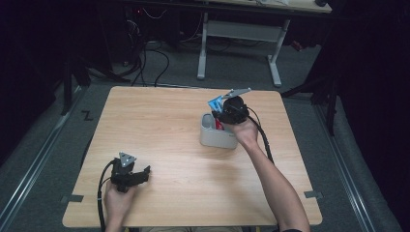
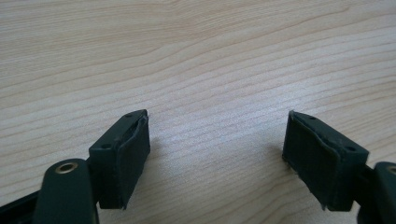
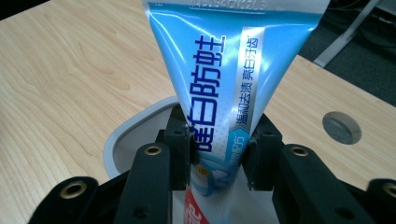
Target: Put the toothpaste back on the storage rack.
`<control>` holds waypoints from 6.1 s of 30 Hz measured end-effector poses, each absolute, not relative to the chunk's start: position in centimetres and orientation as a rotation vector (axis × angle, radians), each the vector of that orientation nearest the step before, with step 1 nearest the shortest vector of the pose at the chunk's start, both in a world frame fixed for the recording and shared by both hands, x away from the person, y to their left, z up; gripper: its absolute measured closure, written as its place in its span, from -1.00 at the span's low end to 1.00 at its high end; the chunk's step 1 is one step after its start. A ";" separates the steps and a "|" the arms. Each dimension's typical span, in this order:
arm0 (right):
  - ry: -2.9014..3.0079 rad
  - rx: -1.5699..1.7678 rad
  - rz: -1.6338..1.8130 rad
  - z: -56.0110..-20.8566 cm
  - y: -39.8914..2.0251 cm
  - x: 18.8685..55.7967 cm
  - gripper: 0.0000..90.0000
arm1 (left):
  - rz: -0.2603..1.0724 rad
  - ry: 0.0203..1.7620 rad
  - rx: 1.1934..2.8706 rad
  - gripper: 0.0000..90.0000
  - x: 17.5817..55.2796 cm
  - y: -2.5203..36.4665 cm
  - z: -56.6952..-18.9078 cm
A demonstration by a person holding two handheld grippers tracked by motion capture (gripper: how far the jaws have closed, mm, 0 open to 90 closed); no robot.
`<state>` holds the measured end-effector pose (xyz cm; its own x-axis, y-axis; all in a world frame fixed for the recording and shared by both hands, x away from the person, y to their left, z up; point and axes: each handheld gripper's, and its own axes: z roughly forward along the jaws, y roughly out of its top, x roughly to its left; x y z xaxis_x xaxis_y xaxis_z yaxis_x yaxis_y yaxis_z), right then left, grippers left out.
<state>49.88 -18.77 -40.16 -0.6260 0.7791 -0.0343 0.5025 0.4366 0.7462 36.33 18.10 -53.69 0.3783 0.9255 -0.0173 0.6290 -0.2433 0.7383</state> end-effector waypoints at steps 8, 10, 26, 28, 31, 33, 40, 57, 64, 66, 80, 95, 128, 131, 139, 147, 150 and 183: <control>2.318 1.089 1.022 -40.4 -18.8 49.8 0.47 | 0.567 1.336 1.970 -0.48 36.3 18.1 -53.7; 2.318 1.093 1.020 -40.4 -18.7 49.7 0.46 | 0.567 1.336 1.969 -0.48 36.3 18.2 -53.7; 2.320 1.060 1.013 -40.5 -18.1 49.1 0.14 | 0.565 1.337 1.966 -0.47 36.3 18.2 -53.7; 2.311 1.061 1.029 -40.5 -18.2 48.9 0.13 | 0.565 1.337 1.967 -0.48 36.3 18.2 -53.7; 2.313 1.063 1.030 -40.5 -18.4 48.7 0.10 | 0.566 1.337 1.967 -0.47 36.3 18.2 -53.7; 2.306 1.067 1.043 -40.5 -18.6 48.5 0.10 | 0.566 1.337 1.969 -0.47 36.3 18.2 -53.7; 2.297 1.082 1.069 -40.1 -19.5 47.9 0.07 | 0.569 1.339 1.969 -0.47 36.4 18.1 -53.7; 2.256 1.066 1.092 -39.1 -20.7 46.9 0.06 | 0.570 1.339 1.970 -0.47 36.4 18.1 -53.7; 2.235 1.070 1.106 -38.6 -21.5 46.5 0.06 | 0.571 1.338 1.971 -0.47 36.4 18.1 -53.7; 2.228 1.070 1.112 -38.5 -21.8 46.3 0.06 | 0.571 1.338 1.971 -0.47 36.4 18.1 -53.7; 2.173 1.142 1.154 -38.2 -24.5 45.1 0.09 | 0.572 1.338 1.971 -0.48 36.4 18.1 -53.7; 2.152 1.130 1.186 -37.1 -25.4 43.9 0.11 | 0.571 1.338 1.971 -0.47 36.4 18.1 -53.7; 2.093 1.136 1.236 -35.8 -28.2 41.0 0.14 | 0.572 1.338 1.970 -0.47 36.4 18.1 -53.7; 2.085 1.153 1.243 -35.9 -28.9 40.7 0.12 | 0.572 1.338 1.970 -0.48 36.4 18.1 -53.7; 2.074 1.136 1.259 -35.3 -29.4 39.7 0.10 | 0.573 1.338 1.971 -0.47 36.4 18.1 -53.7; 2.055 1.129 1.291 -35.4 -29.6 38.9 0.09 | 0.573 1.339 1.970 -0.47 36.4 18.1 -53.7; 2.057 1.133 1.295 -35.6 -29.8 38.5 0.09 | 0.573 1.338 1.971 -0.47 36.4 18.1 -53.7; 1.943 1.208 1.389 -37.6 -33.0 34.9 0.09 | 0.574 1.340 1.971 -0.47 36.3 18.1 -53.7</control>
<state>34.89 -33.04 -37.58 -0.5078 0.8534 0.1180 0.3881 0.1043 0.9157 36.35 18.07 -53.69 0.3736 0.9275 -0.0144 0.6295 -0.2421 0.7383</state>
